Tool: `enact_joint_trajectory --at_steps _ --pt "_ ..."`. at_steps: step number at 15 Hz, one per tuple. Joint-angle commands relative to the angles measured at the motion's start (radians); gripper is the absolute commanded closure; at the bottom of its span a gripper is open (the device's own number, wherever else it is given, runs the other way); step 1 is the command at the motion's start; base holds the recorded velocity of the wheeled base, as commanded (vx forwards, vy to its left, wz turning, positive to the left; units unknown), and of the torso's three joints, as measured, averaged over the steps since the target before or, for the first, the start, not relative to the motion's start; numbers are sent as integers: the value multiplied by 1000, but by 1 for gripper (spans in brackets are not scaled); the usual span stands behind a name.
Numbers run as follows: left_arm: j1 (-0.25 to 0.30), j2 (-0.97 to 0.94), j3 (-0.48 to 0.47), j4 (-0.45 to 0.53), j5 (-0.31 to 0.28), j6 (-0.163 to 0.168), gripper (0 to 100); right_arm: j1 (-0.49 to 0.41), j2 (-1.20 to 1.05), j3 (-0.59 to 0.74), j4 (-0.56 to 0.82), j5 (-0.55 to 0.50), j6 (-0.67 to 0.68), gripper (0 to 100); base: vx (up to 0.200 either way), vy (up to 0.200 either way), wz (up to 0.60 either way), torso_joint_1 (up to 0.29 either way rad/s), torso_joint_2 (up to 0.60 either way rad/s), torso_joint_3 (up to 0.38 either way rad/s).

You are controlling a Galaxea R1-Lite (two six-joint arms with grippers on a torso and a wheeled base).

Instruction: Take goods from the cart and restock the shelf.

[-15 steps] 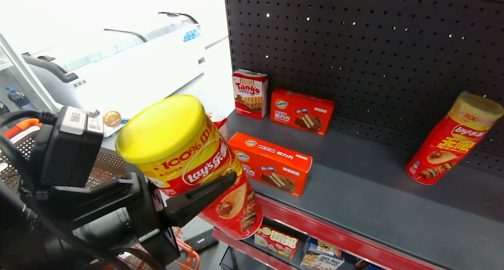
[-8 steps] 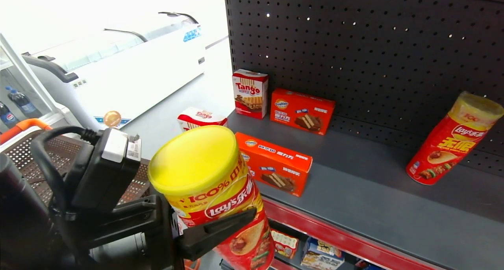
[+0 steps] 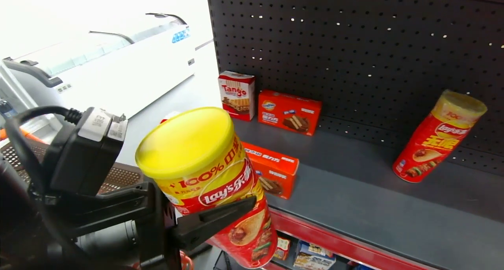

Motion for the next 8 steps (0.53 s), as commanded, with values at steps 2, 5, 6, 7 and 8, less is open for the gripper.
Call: enact_joint_trajectory --at_steps 2,5,6,7,8 --pt "0 17 -14 0 0 -1 100 0 0 0 0 0 0 0 0 0 -600 5 -2 2" --pt "2 17 -15 0 0 -1 100 0 0 0 0 0 0 0 0 0 -600 -1 1 1" --pt "2 17 -14 0 0 -1 100 0 0 0 0 0 0 0 0 0 -600 -2 2 2" --pt "2 16 -14 0 2 -1 100 0 0 0 0 0 0 0 0 0 0 0 0 0" --pt "4 16 -14 0 3 -1 100 -2 0 0 0 0 0 0 0 0 0 0 0 0"
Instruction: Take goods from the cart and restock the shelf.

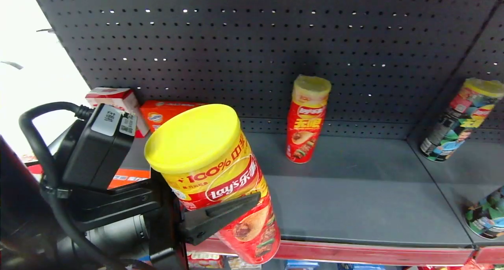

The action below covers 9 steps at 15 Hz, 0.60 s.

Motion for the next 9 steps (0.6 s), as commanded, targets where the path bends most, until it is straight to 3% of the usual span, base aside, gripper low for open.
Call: enact_joint_trajectory --at_steps 1,9 --pt "3 0 2 0 3 0 100 0 0 0 0 0 0 0 0 0 0 0 0 0" --pt "82 10 5 -14 -5 0 100 0 0 0 0 0 0 0 0 0 0 0 0 0"
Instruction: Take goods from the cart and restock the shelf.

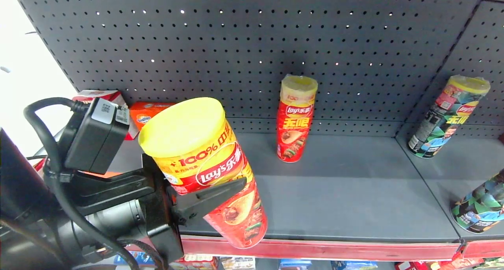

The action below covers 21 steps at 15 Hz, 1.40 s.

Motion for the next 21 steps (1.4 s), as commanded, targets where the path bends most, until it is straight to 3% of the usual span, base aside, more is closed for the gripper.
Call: enact_joint_trajectory --at_steps 1,6,14,18,21 --pt "22 19 3 -18 -6 0 100 0 0 0 0 0 0 0 0 0 0 0 0 0" --pt "96 48 22 -70 -38 0 100 1 0 0 0 0 0 0 0 0 0 0 0 0" --pt "130 39 58 -97 -38 1 100 0 0 0 4 2 -5 0 0 0 0 0 0 0" --pt "146 31 140 -113 -37 1 100 0 0 0 3 -1 -3 0 0 0 0 0 0 0" --pt "145 28 104 -111 -40 -5 100 0 0 0 1 -6 -5 0 0 0 0 0 0 0"
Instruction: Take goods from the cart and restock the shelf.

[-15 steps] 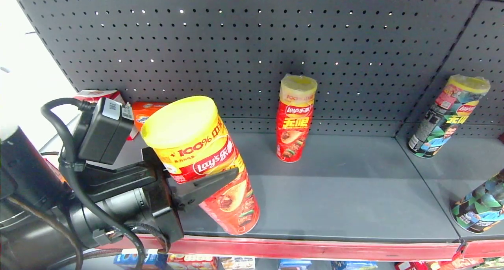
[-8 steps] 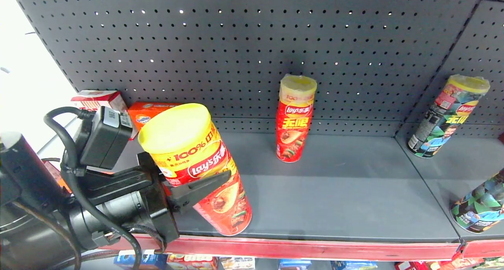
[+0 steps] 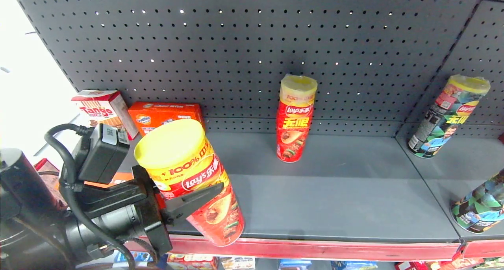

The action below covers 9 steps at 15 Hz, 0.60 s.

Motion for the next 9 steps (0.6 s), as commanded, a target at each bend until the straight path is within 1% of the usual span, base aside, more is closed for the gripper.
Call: enact_joint_trajectory --at_steps 1,2,3,4,7,9 --pt "1 -3 -28 -1 0 -10 100 0 0 -14 -13 -2 3 0 0 0 0 0 0 0" --pt "-1 -3 -27 -1 -2 -13 100 1 72 -167 -28 10 41 0 0 0 0 0 0 0" --pt "-1 -3 -28 -3 -2 -13 100 6 265 -310 -35 16 172 0 0 0 0 0 0 0" --pt "-1 -3 -30 -3 -2 -13 100 18 367 -397 -73 36 211 0 0 0 0 0 0 0" --pt "-1 -3 -22 -3 -2 -12 100 55 446 -442 -82 76 86 0 0 0 0 0 0 0" --pt "2 -5 -21 -3 -2 -12 100 116 491 -488 -53 123 32 0 0 0 0 0 0 0"
